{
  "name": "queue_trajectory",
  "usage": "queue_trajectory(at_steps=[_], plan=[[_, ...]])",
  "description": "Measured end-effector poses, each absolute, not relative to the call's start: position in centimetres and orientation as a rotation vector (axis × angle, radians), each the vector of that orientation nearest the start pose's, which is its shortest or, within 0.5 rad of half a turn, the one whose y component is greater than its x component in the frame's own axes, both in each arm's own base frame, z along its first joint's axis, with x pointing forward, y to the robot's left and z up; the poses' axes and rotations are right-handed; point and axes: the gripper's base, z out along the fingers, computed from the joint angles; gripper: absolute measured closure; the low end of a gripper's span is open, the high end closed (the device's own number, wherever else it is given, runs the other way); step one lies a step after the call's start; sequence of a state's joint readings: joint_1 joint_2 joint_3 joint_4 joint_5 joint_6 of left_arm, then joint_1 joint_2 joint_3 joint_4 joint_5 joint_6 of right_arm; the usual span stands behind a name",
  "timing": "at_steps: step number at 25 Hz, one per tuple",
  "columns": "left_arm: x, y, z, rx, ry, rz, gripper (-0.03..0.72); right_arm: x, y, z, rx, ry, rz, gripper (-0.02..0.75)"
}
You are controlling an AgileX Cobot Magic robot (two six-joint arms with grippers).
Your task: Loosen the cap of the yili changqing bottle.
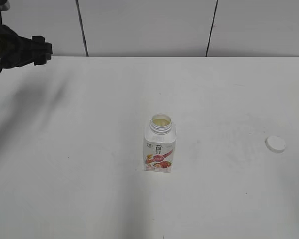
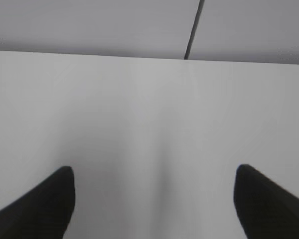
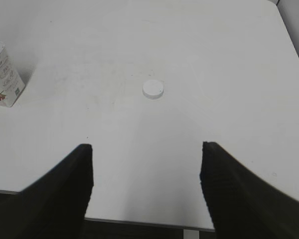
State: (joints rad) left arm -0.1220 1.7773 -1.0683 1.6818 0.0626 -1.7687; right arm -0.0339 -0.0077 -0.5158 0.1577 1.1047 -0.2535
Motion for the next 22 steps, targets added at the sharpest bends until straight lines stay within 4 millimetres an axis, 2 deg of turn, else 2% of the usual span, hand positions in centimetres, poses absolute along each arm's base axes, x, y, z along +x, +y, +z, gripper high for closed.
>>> queue_trajectory(at_steps=[6,10,15,18,22], plan=[[37.9,-4.6,20.3,0.052,2.221,-0.108,0.097,-1.0,1.3,27.9,-0.239,2.041,0.011,0.204],[37.7,-4.7,20.4,0.070,2.228,-0.049,0.097,-1.0,1.3,27.9,-0.239,2.041,0.011,0.204],[36.7,-4.9,20.6,0.109,2.321,0.030,0.097,-1.0,1.3,27.9,-0.239,2.041,0.011,0.204],[35.8,-5.3,21.3,0.140,2.368,0.028,0.097,-1.0,1.3,27.9,-0.239,2.041,0.011,0.204],[33.7,-5.7,23.6,0.112,2.440,-0.005,0.097,-1.0,1.3,27.9,-0.239,2.041,0.011,0.204]])
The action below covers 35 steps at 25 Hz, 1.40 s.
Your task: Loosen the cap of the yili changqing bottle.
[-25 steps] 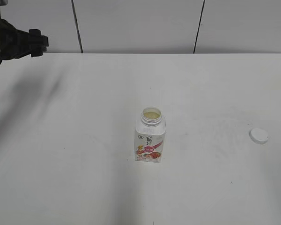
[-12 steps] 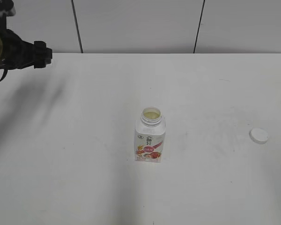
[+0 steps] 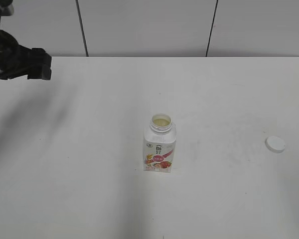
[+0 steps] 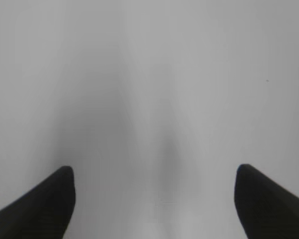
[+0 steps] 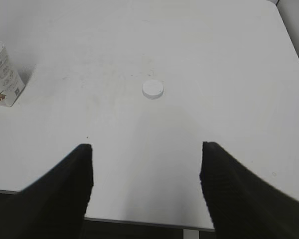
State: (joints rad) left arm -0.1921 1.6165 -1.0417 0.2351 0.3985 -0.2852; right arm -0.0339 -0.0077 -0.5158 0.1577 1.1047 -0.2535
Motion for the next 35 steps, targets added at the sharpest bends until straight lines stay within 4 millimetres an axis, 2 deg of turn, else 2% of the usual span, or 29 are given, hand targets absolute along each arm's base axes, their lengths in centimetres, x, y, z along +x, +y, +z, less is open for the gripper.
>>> queue_trajectory(at_steps=[7,12,15,19,22,26,30,35], plan=[[27.8,-4.2,27.6,0.045,2.615,0.065,0.098,-1.0,1.3,27.9,-0.239,2.041,0.011,0.204],[22.8,-3.1,31.4,0.027,2.497,0.055,0.098,-1.0,1.3,27.9,-0.239,2.041,0.011,0.204],[19.3,-2.2,32.7,0.024,2.444,0.082,0.098,-1.0,1.3,27.9,-0.239,2.041,0.011,0.204],[14.9,-1.1,32.9,-0.003,2.458,0.113,0.098,-1.0,1.3,27.9,-0.239,2.041,0.011,0.204],[11.7,-0.2,33.1,-0.011,2.375,0.123,0.098,-1.0,1.3,27.9,-0.239,2.041,0.010,0.204],[8.4,0.5,32.4,-0.027,2.310,0.122,0.098,-1.0,1.3,27.9,-0.239,2.041,0.010,0.204],[4.9,1.3,32.5,-0.062,2.234,0.101,0.100,-1.0,1.3,27.9,-0.239,2.041,0.010,0.204],[1.3,1.8,32.0,-0.067,2.174,0.046,0.102,-1.0,1.3,27.9,-0.239,2.041,0.010,0.204]])
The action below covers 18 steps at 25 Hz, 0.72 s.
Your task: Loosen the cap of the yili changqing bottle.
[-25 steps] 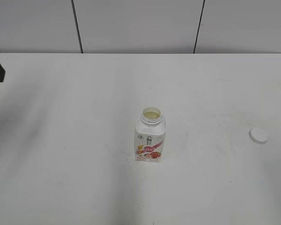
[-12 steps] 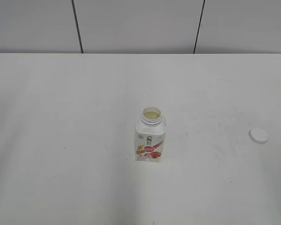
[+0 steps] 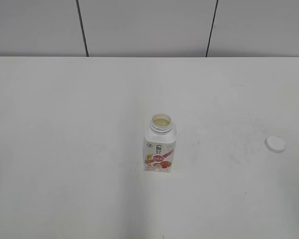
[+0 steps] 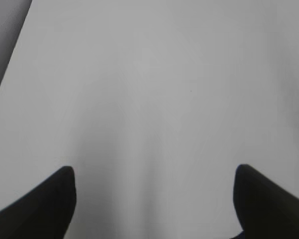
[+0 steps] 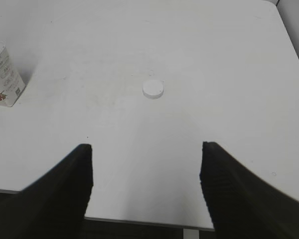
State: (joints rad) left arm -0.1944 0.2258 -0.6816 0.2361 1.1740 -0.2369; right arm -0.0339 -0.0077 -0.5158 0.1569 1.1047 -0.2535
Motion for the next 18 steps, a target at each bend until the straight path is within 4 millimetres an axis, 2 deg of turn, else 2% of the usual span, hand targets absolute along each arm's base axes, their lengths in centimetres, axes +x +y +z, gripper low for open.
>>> queue_trajectory(at_steps=[4,7,10,14,18], plan=[[-1.0,2.0,31.0,-0.065,2.098,0.010,0.102,-1.0,1.3,27.9,-0.239,2.041,0.010,0.204],[-2.3,2.3,30.0,-0.064,2.045,0.046,0.102,-1.0,1.3,27.9,-0.239,2.041,0.010,0.204],[-2.1,2.1,29.4,-0.069,2.048,0.073,0.102,-1.0,1.3,27.9,-0.239,2.041,0.009,0.204],[-1.3,0.9,28.6,0.008,2.038,-0.040,0.102,-1.0,1.3,27.9,-0.238,2.040,0.010,0.204],[-0.8,0.4,28.2,0.068,2.019,-0.061,0.102,-1.0,1.3,27.9,-0.238,2.040,0.009,0.204]])
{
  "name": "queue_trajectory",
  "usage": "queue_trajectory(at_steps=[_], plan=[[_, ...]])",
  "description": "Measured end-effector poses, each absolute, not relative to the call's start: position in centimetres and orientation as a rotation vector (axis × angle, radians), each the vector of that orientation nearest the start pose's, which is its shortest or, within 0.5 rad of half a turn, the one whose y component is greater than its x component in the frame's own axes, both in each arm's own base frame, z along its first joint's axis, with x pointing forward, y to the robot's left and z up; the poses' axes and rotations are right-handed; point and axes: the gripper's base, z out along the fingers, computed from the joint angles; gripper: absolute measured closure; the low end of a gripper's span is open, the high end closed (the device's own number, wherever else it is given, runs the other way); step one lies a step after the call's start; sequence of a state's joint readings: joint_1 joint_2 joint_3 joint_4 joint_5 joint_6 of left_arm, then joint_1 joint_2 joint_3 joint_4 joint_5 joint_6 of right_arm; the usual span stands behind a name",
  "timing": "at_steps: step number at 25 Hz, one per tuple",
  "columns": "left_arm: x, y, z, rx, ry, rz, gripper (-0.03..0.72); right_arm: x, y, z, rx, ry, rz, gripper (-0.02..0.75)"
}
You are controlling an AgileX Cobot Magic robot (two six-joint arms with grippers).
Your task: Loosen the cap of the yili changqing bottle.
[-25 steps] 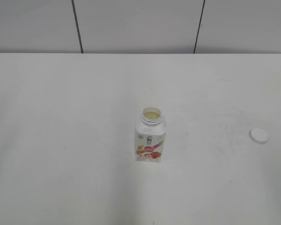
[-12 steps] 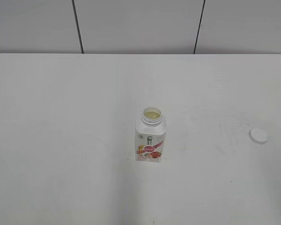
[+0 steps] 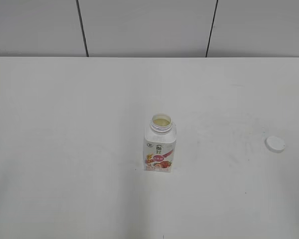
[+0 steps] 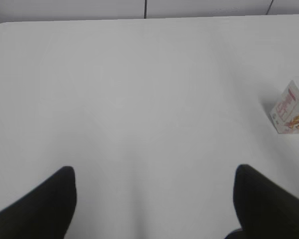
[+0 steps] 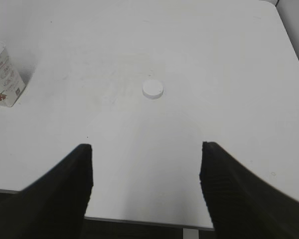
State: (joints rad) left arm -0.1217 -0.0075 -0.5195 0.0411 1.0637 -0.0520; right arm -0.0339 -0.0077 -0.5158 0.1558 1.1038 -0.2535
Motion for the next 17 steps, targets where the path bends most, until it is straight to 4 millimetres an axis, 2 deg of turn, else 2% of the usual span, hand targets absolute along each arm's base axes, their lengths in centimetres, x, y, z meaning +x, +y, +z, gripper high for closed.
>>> queue_trajectory(at_steps=[10,17], plan=[[-0.79,0.32,28.23,0.074,2.017,-0.066,0.105,-0.99,1.30,27.89,-0.238,2.040,0.009,0.204],[-0.82,0.16,28.24,-0.038,2.017,-0.005,0.114,-0.99,1.30,27.89,-0.238,2.040,0.009,0.204]])
